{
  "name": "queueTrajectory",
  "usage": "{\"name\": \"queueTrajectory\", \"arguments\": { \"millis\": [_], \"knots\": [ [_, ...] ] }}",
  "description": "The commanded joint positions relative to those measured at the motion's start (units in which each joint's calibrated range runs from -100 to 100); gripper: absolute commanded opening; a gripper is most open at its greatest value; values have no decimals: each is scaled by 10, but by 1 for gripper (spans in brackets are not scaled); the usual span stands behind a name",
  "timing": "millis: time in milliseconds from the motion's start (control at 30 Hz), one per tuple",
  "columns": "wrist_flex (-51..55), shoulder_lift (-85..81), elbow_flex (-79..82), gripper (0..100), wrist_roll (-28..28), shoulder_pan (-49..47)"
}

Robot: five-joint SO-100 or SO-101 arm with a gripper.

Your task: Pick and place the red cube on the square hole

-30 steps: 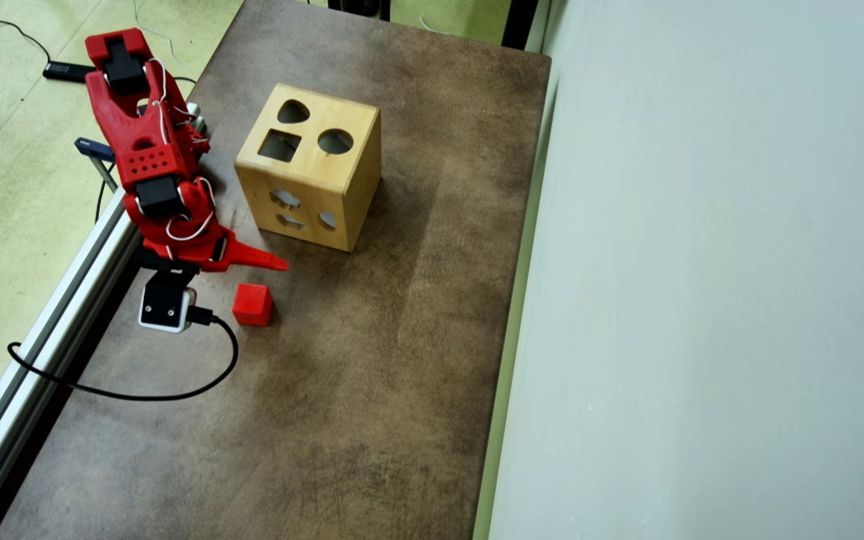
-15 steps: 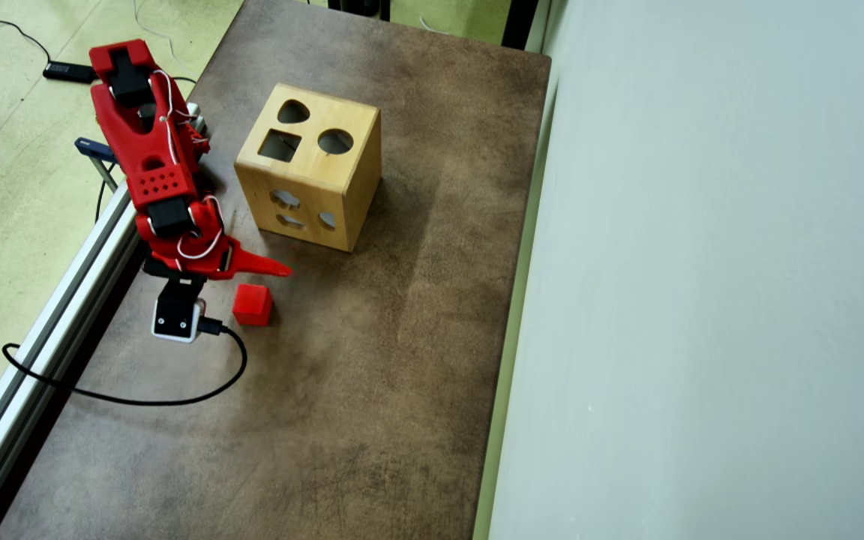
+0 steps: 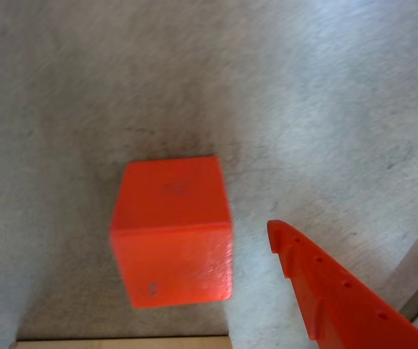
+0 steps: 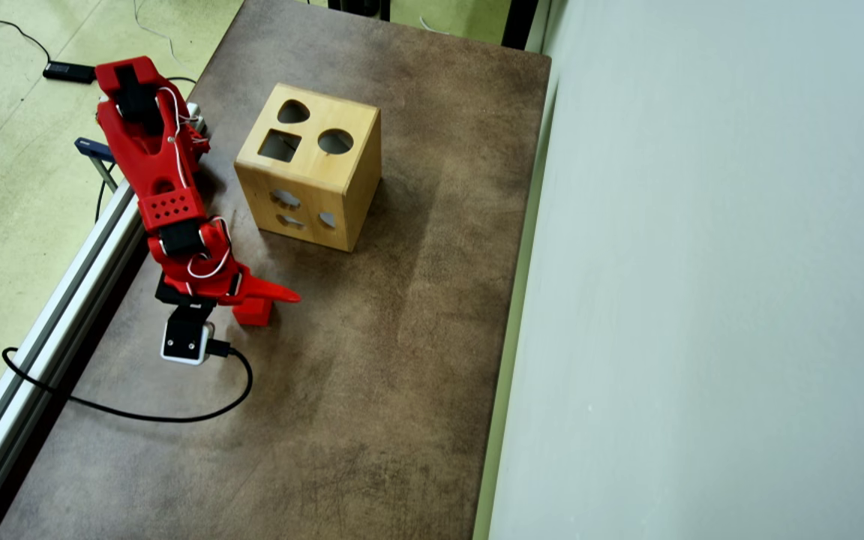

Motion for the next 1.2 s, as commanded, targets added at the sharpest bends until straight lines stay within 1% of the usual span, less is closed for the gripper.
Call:
{"name": "queueTrajectory", "arguments": {
  "millis": [0, 1000, 1067, 1167],
  "knots": [
    [-5, -9, -23, 67, -1, -17],
    [-6, -7, -23, 67, -2, -21],
    [-6, -7, -23, 66, -2, -20],
    [-6, -6, -23, 62, -2, -19]
  ]
}}
